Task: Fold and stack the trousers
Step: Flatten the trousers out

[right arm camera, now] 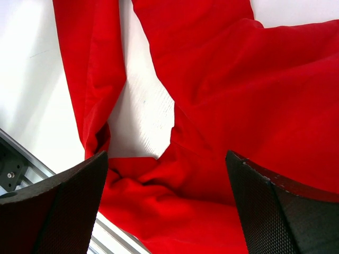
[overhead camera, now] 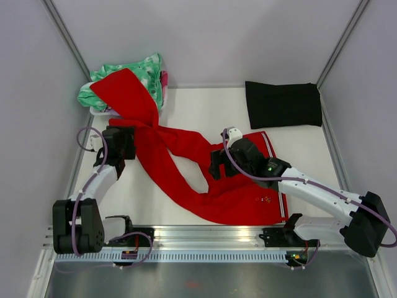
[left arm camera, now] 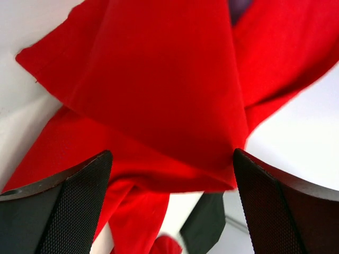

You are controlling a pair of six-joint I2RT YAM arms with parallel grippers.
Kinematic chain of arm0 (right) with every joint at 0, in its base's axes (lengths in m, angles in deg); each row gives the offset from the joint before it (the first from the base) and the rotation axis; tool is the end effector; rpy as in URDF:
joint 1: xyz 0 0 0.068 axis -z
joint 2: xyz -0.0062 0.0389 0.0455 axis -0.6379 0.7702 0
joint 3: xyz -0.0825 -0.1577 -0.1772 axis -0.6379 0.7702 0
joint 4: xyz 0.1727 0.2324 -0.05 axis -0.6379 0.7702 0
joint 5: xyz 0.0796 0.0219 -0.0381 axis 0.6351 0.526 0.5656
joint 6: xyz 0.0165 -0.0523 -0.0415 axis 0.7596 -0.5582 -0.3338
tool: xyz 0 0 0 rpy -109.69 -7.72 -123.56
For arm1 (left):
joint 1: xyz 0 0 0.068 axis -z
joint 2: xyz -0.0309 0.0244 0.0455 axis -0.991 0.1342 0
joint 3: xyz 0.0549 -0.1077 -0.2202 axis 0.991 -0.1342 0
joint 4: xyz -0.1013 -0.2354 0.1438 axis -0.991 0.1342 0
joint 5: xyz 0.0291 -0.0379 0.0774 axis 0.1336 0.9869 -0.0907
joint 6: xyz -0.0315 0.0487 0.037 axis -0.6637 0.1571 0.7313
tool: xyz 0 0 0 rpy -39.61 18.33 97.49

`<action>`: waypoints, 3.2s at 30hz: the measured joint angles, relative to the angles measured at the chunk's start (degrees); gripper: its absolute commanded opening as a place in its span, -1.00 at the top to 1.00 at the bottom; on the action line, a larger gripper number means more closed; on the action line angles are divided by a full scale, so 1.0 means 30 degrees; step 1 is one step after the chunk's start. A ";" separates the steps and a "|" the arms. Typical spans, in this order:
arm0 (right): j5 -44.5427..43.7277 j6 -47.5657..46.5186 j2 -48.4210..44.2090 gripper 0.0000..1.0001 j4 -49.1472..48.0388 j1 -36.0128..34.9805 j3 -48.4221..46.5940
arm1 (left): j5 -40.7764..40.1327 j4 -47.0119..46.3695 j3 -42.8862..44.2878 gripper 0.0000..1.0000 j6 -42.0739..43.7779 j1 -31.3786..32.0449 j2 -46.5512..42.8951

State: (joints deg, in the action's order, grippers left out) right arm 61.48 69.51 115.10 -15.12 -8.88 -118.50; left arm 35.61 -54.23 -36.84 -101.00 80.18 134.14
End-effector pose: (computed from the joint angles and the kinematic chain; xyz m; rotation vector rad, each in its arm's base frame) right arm 0.2128 0.2339 0.2261 -0.4311 2.2433 0.6021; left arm 0.3068 0.0181 0.1665 -1.5185 1.5931 -0.6711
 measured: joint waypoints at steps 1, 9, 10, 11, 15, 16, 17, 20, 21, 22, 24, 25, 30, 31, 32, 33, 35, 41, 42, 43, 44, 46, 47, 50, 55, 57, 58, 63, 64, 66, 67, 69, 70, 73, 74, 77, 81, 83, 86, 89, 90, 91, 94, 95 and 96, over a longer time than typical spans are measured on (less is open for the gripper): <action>0.0029 0.0022 0.0000 -0.96 -0.0095 0.0000 0.0036 | -0.0146 -0.0634 -0.0138 -0.98 -0.0386 0.0000 0.0474; 0.0117 0.0248 -0.0015 -0.96 -0.0357 0.0000 0.0277 | -0.1843 -0.3701 -0.0546 -0.02 -0.2004 0.0211 0.2594; 0.0109 0.0262 -0.0029 -0.96 -0.0350 0.0000 0.0277 | -0.2084 -0.3861 -0.0459 0.22 -0.2171 0.0211 0.2790; 0.0102 0.0270 -0.0051 -0.96 -0.0342 0.0000 0.0277 | -0.2215 -0.4000 -0.0350 0.55 -0.2171 0.0197 0.2994; 0.0044 0.0277 -0.0211 -0.96 -0.0299 0.0000 0.0284 | -0.2448 -0.3351 0.0546 0.95 -0.1734 -0.0182 0.3220; 0.0007 0.0284 -0.0262 -0.96 -0.0277 0.0000 0.0284 | -0.2426 -0.2856 0.0911 0.95 -0.1392 -0.0430 0.3067; -0.0058 0.0291 -0.0299 -0.96 -0.0255 0.0000 0.0291 | -0.2419 -0.2310 0.1268 0.95 -0.0903 -0.0750 0.2790; -0.0248 0.0364 -0.0379 -0.96 -0.0226 0.0000 0.0372 | -0.2164 0.0393 0.2426 0.95 0.2266 -0.2164 0.0648; -0.0321 0.0415 -0.0386 -0.96 -0.0248 0.0000 0.0423 | -0.2076 0.1311 0.2849 0.95 0.4014 -0.2696 -0.0525; -0.0423 0.0444 -0.0386 -0.96 -0.0262 0.0000 0.0510 | -0.2055 0.2098 0.3279 0.95 0.5690 -0.3111 -0.1785; -0.0590 0.0517 -0.0342 -0.96 -0.0226 0.0022 0.0670 | -0.2055 0.3220 0.4073 0.95 0.8903 -0.3555 -0.4080; -0.0656 0.0605 -0.0226 -0.96 -0.0226 0.0051 0.0692 | -0.1989 0.3694 0.4452 0.95 1.0484 -0.3606 -0.5304; -0.0772 0.1078 0.1596 -0.96 -0.0437 0.0393 0.0692 | 0.0423 0.4437 0.3096 0.95 1.6298 -0.3679 -1.1402; -0.0714 0.1115 0.2069 -0.96 -0.0488 0.0437 0.0692 | 0.0539 0.4794 0.2565 0.95 1.6859 -0.3657 -1.2560; -0.0561 0.1129 0.2499 -0.96 -0.0517 0.0495 0.0692 | 0.0306 0.5340 0.2288 0.95 1.7129 -0.3643 -1.3296; -0.0503 0.1122 0.2871 -0.96 -0.0503 0.0517 0.0685 | -0.0299 0.6003 0.2193 0.95 1.7194 -0.3650 -1.3631; -0.0393 0.1086 0.3344 -0.96 -0.0503 0.0532 0.0678 | -0.2397 0.7730 0.2244 0.95 1.6801 -0.3650 -1.3529; 0.0357 0.0197 0.3563 -0.96 -0.0517 0.0532 0.0634 | -0.7555 1.3967 0.3861 0.95 1.5526 -0.3687 -1.0695; 0.0663 -0.0080 0.3453 -0.95 -0.0510 0.0532 0.0634 | -0.8080 1.4520 0.4350 0.95 1.5446 -0.3679 -0.9836; 0.1100 -0.0372 0.3249 -0.93 -0.0503 0.0525 0.0648 | -0.8626 1.5001 0.4867 0.95 1.5344 -0.3687 -0.8983; 0.1355 -0.0648 0.3002 -0.93 -0.0525 0.0444 0.0663 | -0.9041 1.5475 0.5421 0.95 1.5161 -0.3774 -0.8014; 0.1741 -0.1362 0.2055 -0.93 -0.0823 -0.0066 0.0933 | -0.9661 1.6145 0.6404 0.95 1.4797 -0.4109 -0.6360; 0.1756 -0.1705 0.1501 -0.91 -0.0852 -0.0568 0.1078 | -0.9879 1.6378 0.6870 0.95 1.4528 -0.4481 -0.5523; 0.1785 -0.2339 0.0750 -0.83 -0.0969 -0.2521 0.1180 | -0.9639 1.6356 0.7315 0.95 1.4178 -0.5654 -0.4364; 0.1552 -0.2004 0.1596 -0.89 -0.1399 -0.3585 0.1763 | -0.3526 1.2539 0.6280 0.95 1.5606 -0.6768 -0.6586; 0.0590 -0.1479 0.1967 -0.90 -0.1355 -0.3577 0.1843 | 0.0124 1.0360 0.6266 0.95 1.6429 -0.6768 -0.7031; -0.0073 -0.1166 0.2120 -0.90 -0.1392 -0.3519 0.1829 | 0.1996 0.9406 0.6499 0.95 1.6852 -0.6761 -0.7002; -0.2310 -0.0080 0.2426 -0.91 -0.1056 -0.2623 0.0831 | 0.9224 0.6084 0.9202 0.95 1.8644 -0.6637 -0.6309; -0.2368 0.0000 0.2382 -0.91 -0.1173 -0.2310 0.0583 | 0.9836 0.5523 0.9428 0.95 1.9023 -0.6521 -0.6645; -0.2331 0.0095 0.2171 -0.91 -0.1588 -0.1821 0.0430 | 1.0047 0.5078 0.9384 0.95 1.9460 -0.6382 -0.7628; -0.2302 0.0138 0.2011 -0.91 -0.1632 -0.1632 0.0430 | 0.9843 0.4983 0.9158 0.88 1.9540 -0.6360 -0.8131; -0.2033 0.0131 0.1836 -0.91 -0.1683 -0.1501 0.0437 | 0.8400 0.5064 0.8138 0.67 1.9511 -0.6339 -0.9333; -0.1880 0.0117 0.1821 -0.92 -0.1690 -0.1501 0.0444 | 0.7402 0.5151 0.7286 0.35 1.9394 -0.6346 -0.9901; -0.1056 0.0036 0.1829 -0.92 -0.1880 -0.1508 0.0772 | 0.4080 0.6703 0.4102 -0.65 1.8433 -0.6353 -1.1475; -0.0707 -0.0058 0.1865 -0.92 -0.1967 -0.1508 0.0954 | 0.3038 0.7555 0.3096 -0.98 1.8068 -0.6360 -1.1963; 0.0772 -0.0284 0.2412 -0.92 -0.2157 -0.1523 0.1209 | 0.0918 1.0112 0.1865 -0.99 1.7034 -0.6375 -1.2932; 0.1719 -0.0678 0.3628 -0.92 -0.2382 -0.1814 0.0925 | -0.0029 1.3413 0.4167 -0.97 1.5883 -0.6382 -1.1810; 0.1668 -0.0801 0.4401 -0.92 -0.2353 -0.1974 0.0401 | 0.0408 1.4134 0.5355 -0.92 1.5548 -0.6382 -1.0287; 0.1239 -0.0874 0.5238 -0.92 -0.2390 -0.2055 -0.0452 | 0.2047 1.3937 0.4197 -0.80 1.4753 -0.6295 -0.8480; 0.0561 -0.0707 0.5734 -0.93 -0.2375 -0.2040 -0.1195 | 0.2987 1.4185 0.0969 -0.72 1.3100 -0.5005 -0.7745; 0.0284 -0.0568 0.5748 -0.93 -0.2390 -0.2040 -0.1275 | 0.2812 1.4549 0.0306 -0.72 1.2415 -0.3869 -0.7563; 0.0058 -0.0474 0.5727 -0.93 -0.2382 -0.2033 -0.1290 | 0.2594 1.4855 0.0022 -0.71 1.1744 -0.2601 -0.7329; -0.0532 -0.0124 0.5690 -0.93 -0.2346 -0.1960 -0.1217 | 0.1071 1.5191 0.0401 -0.71 0.9617 0.1297 -0.5632; -0.0648 -0.0029 0.5603 -0.93 -0.2382 -0.1909 -0.1100 | 0.0393 1.5212 0.0707 -0.71 0.8903 0.2288 -0.4590; -0.0780 0.0066 0.5450 -0.93 -0.2368 -0.1880 -0.0933 | -0.0182 1.5154 0.0998 -0.71 0.8335 0.2951 -0.3628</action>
State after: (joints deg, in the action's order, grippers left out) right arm 59.14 69.71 131.44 -22.22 -14.52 -121.29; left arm 35.06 -8.76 -33.85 -76.00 89.03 123.26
